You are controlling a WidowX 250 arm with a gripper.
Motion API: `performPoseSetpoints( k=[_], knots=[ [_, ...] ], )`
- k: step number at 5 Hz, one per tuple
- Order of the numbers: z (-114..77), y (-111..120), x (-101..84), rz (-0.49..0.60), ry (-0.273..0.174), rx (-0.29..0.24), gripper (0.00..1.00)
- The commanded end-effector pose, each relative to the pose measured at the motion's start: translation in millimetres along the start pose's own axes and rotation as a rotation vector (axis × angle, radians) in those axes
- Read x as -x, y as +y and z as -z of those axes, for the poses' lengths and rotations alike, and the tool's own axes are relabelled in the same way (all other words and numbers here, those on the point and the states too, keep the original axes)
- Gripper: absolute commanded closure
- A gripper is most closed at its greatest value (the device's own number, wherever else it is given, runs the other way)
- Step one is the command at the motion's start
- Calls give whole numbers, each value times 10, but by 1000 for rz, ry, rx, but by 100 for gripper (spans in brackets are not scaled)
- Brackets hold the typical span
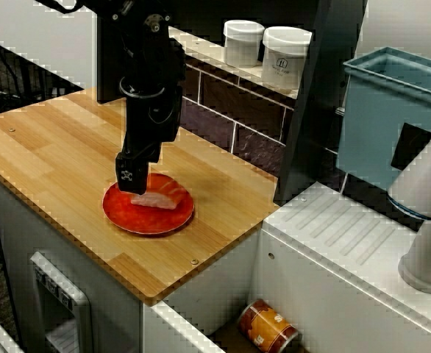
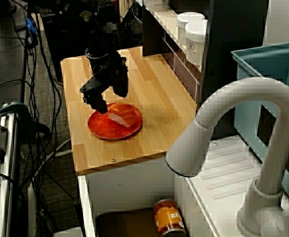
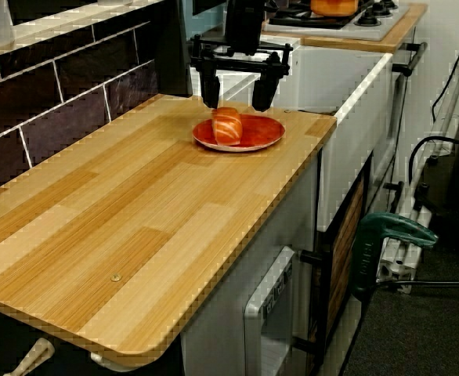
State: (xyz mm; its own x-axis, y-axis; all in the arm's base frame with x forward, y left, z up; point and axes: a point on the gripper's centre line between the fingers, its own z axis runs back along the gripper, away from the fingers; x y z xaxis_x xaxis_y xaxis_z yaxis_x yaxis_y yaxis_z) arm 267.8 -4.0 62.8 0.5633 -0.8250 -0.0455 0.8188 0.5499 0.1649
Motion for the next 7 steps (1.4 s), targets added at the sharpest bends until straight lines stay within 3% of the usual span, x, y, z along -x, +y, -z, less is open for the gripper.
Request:
performPoseSetpoints(
  k=[1, 7],
  knots=[
    [8, 84, -27, -17, -6, -33, 0],
    [164, 148, -108, -43, 29, -31, 0]
  ],
)
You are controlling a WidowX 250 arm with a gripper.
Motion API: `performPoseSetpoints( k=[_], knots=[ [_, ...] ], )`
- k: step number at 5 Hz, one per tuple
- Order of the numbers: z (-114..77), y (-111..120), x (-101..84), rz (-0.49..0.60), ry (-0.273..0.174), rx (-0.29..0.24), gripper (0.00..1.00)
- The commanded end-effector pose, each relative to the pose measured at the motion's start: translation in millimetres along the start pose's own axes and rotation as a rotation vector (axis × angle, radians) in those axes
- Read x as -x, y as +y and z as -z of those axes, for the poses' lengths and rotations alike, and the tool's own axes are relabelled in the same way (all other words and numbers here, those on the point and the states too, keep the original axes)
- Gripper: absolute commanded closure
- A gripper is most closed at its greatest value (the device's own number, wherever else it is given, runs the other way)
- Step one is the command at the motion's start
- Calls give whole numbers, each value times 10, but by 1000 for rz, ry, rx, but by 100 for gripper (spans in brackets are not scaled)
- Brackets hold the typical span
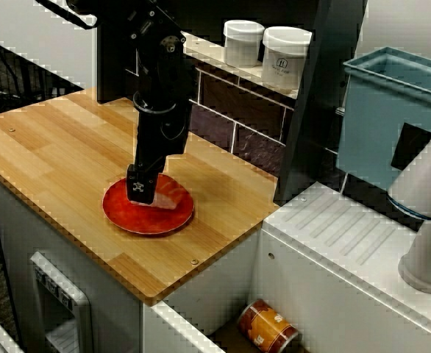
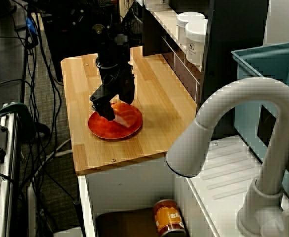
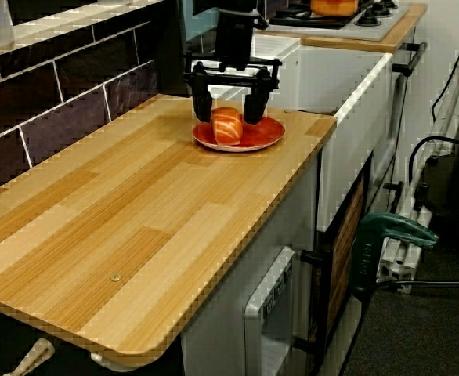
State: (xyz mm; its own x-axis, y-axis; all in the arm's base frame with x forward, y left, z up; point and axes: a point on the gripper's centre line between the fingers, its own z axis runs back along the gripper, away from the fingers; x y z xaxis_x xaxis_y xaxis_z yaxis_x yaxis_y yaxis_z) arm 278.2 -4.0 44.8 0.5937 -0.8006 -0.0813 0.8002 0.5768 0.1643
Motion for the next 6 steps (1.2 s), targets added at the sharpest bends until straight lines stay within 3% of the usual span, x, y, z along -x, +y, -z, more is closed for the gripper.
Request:
performPoseSetpoints(
  k=[1, 2, 3, 6],
  knots=[
    [48, 95, -65, -19, -2, -39, 0],
    [125, 76, -81, -41, 3, -41, 0],
    [212, 72, -98, -48, 14, -58, 100],
    [-100, 194, 54, -91, -52, -7, 100]
  ],
)
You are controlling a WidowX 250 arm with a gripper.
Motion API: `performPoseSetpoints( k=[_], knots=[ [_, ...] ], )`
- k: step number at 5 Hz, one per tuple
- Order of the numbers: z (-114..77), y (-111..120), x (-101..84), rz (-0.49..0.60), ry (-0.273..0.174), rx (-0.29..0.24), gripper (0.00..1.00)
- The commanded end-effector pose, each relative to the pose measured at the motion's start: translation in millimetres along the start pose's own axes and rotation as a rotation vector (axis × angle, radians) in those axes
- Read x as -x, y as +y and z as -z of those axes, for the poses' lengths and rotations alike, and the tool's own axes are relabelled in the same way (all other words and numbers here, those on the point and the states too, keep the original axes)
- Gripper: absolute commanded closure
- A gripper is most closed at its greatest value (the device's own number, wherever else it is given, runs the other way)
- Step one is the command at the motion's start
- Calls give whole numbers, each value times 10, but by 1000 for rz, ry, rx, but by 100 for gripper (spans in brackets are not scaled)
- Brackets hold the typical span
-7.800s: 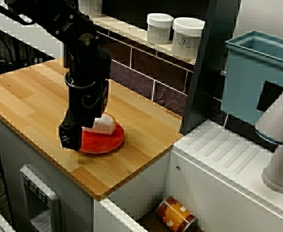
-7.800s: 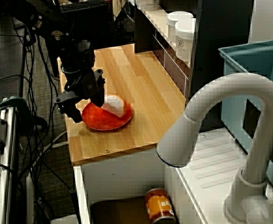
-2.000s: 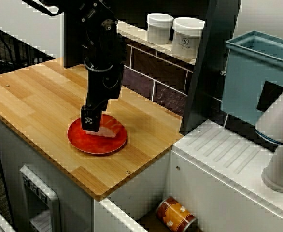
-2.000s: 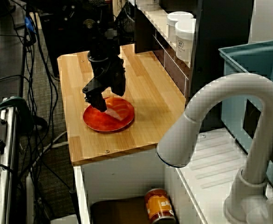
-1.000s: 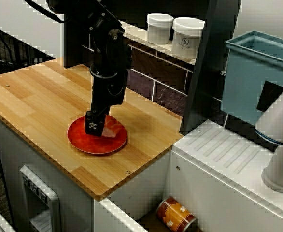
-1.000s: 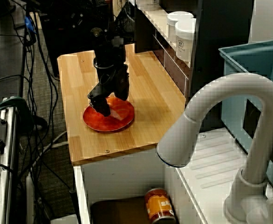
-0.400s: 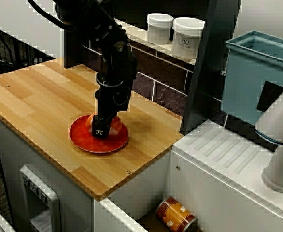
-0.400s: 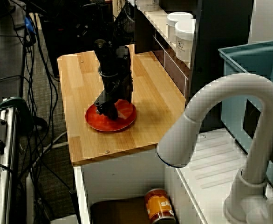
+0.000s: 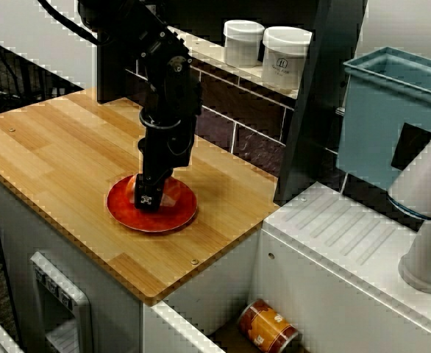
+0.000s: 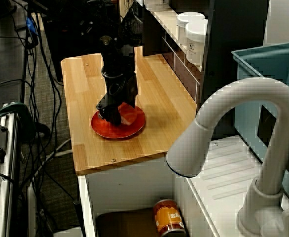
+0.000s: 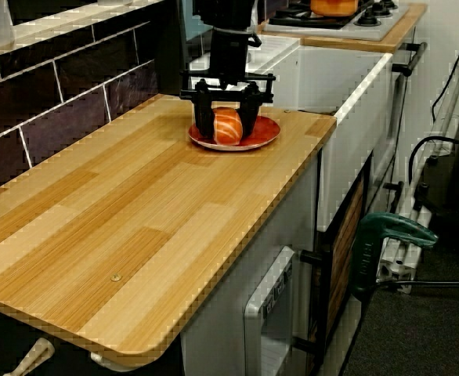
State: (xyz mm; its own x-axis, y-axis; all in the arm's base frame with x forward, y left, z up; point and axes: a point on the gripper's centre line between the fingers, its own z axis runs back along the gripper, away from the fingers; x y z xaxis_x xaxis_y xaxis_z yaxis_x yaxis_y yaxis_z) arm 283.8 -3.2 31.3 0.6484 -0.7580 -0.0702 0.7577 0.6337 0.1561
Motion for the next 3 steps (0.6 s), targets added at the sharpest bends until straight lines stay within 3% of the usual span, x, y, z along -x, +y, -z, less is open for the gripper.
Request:
performPoseSetpoints(
  k=[1, 3],
  knots=[
    [-344, 307, 126, -36, -55, -2, 100],
    [-434, 669, 366, -87, -31, 5, 100]
  ],
)
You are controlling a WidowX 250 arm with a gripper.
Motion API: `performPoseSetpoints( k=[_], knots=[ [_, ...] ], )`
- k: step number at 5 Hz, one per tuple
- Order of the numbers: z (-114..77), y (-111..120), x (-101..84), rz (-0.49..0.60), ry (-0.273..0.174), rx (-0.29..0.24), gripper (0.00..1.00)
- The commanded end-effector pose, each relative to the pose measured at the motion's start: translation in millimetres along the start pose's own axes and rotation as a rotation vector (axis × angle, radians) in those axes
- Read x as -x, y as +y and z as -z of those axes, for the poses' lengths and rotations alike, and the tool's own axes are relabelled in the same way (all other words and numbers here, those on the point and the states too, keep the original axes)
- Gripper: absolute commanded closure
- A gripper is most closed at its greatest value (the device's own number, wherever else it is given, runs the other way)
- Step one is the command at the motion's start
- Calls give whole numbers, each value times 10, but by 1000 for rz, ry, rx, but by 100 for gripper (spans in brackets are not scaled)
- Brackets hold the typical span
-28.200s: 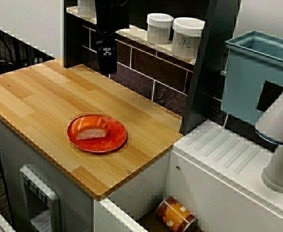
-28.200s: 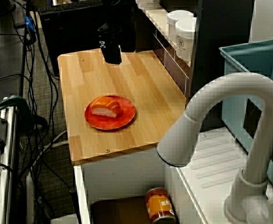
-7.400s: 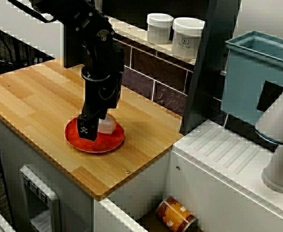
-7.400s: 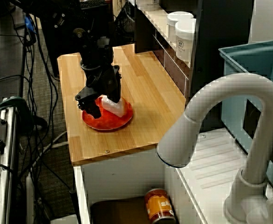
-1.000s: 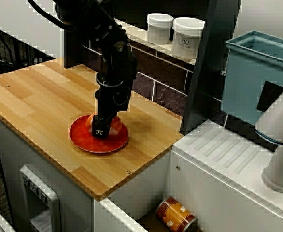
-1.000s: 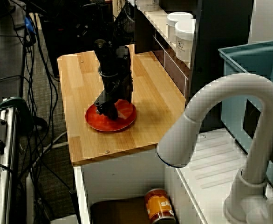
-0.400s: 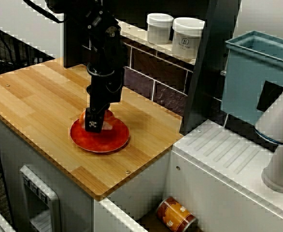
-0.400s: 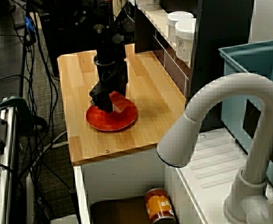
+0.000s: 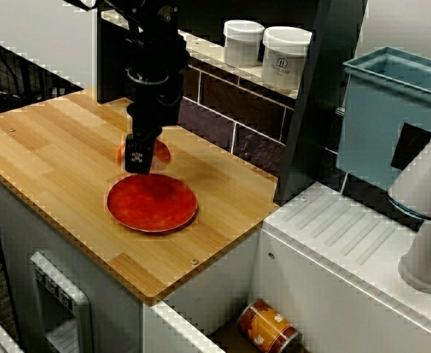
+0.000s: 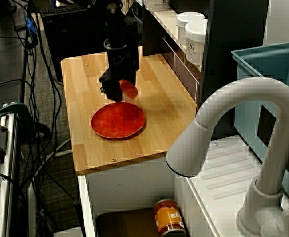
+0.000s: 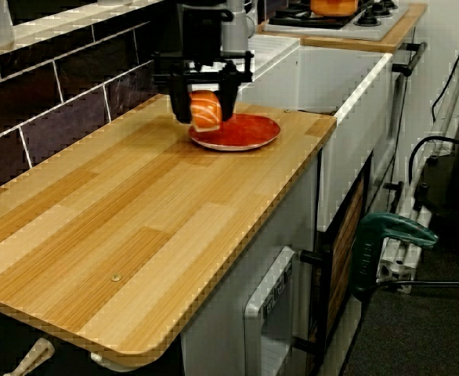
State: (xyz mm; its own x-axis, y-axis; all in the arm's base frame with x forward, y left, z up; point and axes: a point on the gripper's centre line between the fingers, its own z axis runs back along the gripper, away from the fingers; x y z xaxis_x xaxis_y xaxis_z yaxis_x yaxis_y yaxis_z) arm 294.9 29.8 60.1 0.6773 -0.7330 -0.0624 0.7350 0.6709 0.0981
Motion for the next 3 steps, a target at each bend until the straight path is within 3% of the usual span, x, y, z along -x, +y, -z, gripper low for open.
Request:
performPoseSetpoints(
  k=[1, 2, 3],
  knots=[
    [-224, 556, 343, -91, -10, -42, 100],
    [-177, 681, 572, -117, -6, -52, 100],
    [-100, 683, 686, -106, 7, -54, 100]
  ],
)
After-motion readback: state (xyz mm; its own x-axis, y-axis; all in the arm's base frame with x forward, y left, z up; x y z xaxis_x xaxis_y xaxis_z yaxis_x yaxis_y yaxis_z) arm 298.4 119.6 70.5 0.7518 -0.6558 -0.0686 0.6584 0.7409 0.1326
